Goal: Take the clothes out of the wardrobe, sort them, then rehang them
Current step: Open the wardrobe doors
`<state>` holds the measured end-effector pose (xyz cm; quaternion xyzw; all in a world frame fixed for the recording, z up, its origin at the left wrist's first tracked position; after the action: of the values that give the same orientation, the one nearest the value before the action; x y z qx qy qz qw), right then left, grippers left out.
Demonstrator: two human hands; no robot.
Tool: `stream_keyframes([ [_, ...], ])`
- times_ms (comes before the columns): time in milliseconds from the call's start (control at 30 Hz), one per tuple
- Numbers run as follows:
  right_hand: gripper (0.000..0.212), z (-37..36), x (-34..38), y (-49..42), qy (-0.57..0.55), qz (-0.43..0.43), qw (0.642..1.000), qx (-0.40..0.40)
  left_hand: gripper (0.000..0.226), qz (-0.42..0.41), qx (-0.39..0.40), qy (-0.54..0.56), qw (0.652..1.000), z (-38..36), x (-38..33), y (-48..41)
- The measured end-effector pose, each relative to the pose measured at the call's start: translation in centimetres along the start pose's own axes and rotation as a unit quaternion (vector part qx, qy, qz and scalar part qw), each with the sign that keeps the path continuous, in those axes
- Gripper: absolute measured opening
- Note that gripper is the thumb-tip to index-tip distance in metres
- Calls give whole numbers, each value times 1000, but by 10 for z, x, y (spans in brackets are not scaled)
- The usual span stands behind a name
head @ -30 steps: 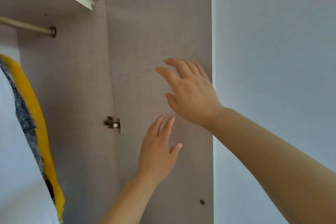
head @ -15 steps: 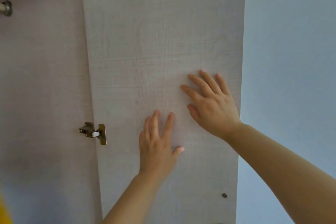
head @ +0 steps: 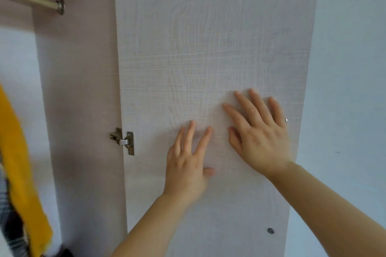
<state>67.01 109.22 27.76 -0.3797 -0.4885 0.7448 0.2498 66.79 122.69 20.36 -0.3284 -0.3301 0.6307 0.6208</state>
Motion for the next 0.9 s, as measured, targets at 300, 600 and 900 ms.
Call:
stream_keyframes([
  [300, 35, -13, 60, 9, -198, 49, 979, 0, 71, 133, 29, -23, 990, 46, 44, 50],
  [600, 41, -34, 243, -12, -484, 69, 871, 55, 52, 247, -7, -247, 937, 173, 156, 166],
  [900, 40, -8, 382, -55, -646, 71, 758, 54, 61, 323, -187, -367, 852, 305, 220, 233],
])
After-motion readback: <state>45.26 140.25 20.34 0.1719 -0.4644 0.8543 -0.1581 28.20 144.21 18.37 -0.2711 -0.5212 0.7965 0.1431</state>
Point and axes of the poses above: each hand's wrist, its own y-axis away from the middle knuckle, its own z-axis out of the back of the hand, x = y × z, the point moved 8 cm from there along -y, towards the middle knuckle, and after that the axes turned 10 degrees about -y, right-handed, at the moved point
